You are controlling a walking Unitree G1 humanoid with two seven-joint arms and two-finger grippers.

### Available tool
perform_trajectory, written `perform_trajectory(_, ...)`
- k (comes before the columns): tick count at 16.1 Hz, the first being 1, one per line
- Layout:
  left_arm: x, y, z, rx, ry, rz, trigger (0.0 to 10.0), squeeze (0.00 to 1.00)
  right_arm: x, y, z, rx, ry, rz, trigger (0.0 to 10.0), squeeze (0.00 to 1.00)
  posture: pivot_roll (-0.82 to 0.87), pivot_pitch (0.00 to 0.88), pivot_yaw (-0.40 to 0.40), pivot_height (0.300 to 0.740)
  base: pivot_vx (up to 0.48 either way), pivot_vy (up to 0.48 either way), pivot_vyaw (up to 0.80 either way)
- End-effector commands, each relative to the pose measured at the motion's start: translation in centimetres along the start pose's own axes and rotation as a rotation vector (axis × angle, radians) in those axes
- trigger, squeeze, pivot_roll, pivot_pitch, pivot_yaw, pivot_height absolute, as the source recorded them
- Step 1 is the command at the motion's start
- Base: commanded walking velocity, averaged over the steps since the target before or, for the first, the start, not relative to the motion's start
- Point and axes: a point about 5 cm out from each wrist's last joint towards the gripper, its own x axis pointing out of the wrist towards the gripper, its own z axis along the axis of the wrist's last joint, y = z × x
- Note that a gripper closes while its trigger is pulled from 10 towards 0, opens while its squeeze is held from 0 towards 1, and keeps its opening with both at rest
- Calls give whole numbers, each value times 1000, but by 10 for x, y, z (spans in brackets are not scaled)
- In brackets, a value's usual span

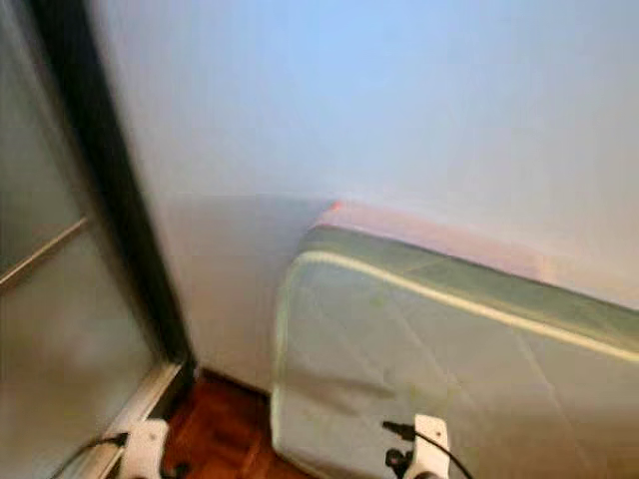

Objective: Clean up the room

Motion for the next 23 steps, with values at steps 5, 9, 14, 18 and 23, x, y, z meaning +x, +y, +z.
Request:
perform_trajectory(5,0,-10,-5,21,28,-37,10000,0,-2,-8,-1,-2,11,-22,10000,0,140,0,-100,740,0,0,-747)
perform_trajectory(9,0,-10,-4,20,25,-37,10000,0,-2,-8,-1,-4,14,-21,10000,0,141,0,-100,740,0,0,-748)
perform_trajectory(14,0,-10,-4,19,25,-39,10000,0,-2,-8,-1,-4,19,-21,10000,0,141,0,-99,740,0,0,-750)
perform_trajectory(18,0,-11,-4,17,25,-45,10000,0,-2,-8,-1,-6,21,-20,10000,0,140,0,-99,740,0,0,-748)
perform_trajectory(23,0,-11,-5,23,30,-46,10000,0,-2,-8,-2,-11,23,-19,10000,0,140,0,-101,740,0,0,-750)
